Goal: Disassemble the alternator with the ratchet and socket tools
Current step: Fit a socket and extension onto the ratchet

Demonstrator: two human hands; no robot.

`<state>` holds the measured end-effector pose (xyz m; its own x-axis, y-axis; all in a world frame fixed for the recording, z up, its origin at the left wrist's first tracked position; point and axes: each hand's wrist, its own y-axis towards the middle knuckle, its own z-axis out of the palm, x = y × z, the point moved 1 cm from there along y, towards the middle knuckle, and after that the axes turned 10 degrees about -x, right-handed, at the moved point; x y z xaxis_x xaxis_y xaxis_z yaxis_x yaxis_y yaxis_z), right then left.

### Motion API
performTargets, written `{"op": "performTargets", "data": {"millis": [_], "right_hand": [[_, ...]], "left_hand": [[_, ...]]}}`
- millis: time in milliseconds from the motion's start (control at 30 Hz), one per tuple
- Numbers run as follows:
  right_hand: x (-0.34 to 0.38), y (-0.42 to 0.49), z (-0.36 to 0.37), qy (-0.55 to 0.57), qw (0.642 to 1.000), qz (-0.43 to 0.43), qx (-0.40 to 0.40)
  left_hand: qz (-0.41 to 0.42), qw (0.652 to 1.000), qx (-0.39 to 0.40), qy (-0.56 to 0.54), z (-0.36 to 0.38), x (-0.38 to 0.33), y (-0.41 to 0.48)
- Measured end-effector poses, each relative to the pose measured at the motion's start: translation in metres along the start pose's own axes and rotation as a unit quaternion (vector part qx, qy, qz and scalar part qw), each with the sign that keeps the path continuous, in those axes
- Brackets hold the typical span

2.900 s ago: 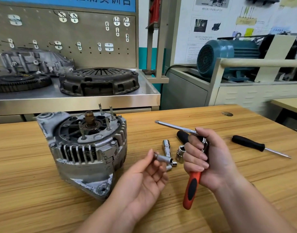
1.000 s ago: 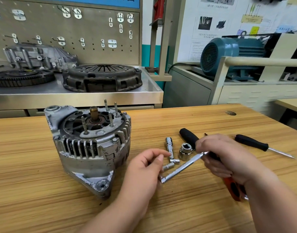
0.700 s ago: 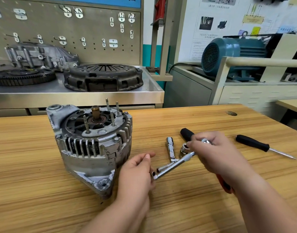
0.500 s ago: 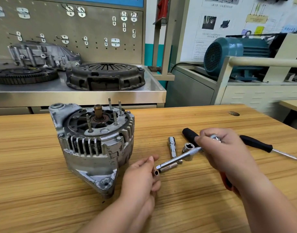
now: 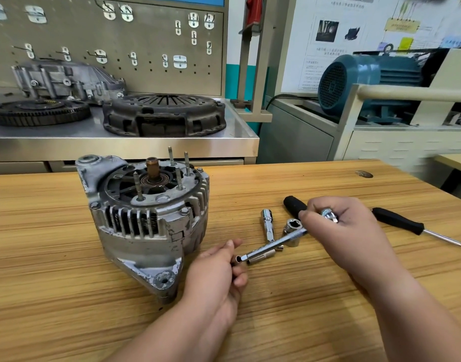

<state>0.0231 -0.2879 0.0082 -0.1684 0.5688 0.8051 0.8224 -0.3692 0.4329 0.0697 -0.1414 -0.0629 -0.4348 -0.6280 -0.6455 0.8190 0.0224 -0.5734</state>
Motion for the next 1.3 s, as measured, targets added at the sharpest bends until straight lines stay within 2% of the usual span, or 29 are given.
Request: {"op": "performTargets", "data": {"millis": [367, 667, 800, 1033, 1300], "right_hand": [[0.002, -0.003, 0.004, -0.032, 0.999, -0.032, -0.007], [0.004, -0.003, 0.005, -0.049, 0.998, -0.045, -0.023], [0.001, -0.002, 0.003, -0.046, 0.998, -0.028, -0.035], [-0.007, 0.005, -0.009, -0.01, 0.994, 0.006, -0.11], [-0.003, 0.002, -0.007, 0.004, 0.996, -0.028, -0.085]], "left_hand": [[0.07, 0.997, -0.01, 0.038, 0.001, 0.0, 0.0], [0.061, 0.997, -0.003, 0.04, 0.001, -0.002, -0.003], [0.038, 0.997, 0.038, 0.049, 0.001, -0.003, -0.005], [0.013, 0.975, 0.193, 0.106, 0.007, -0.005, -0.017], [0.008, 0.975, 0.191, 0.112, 0.004, -0.008, -0.005]]}}
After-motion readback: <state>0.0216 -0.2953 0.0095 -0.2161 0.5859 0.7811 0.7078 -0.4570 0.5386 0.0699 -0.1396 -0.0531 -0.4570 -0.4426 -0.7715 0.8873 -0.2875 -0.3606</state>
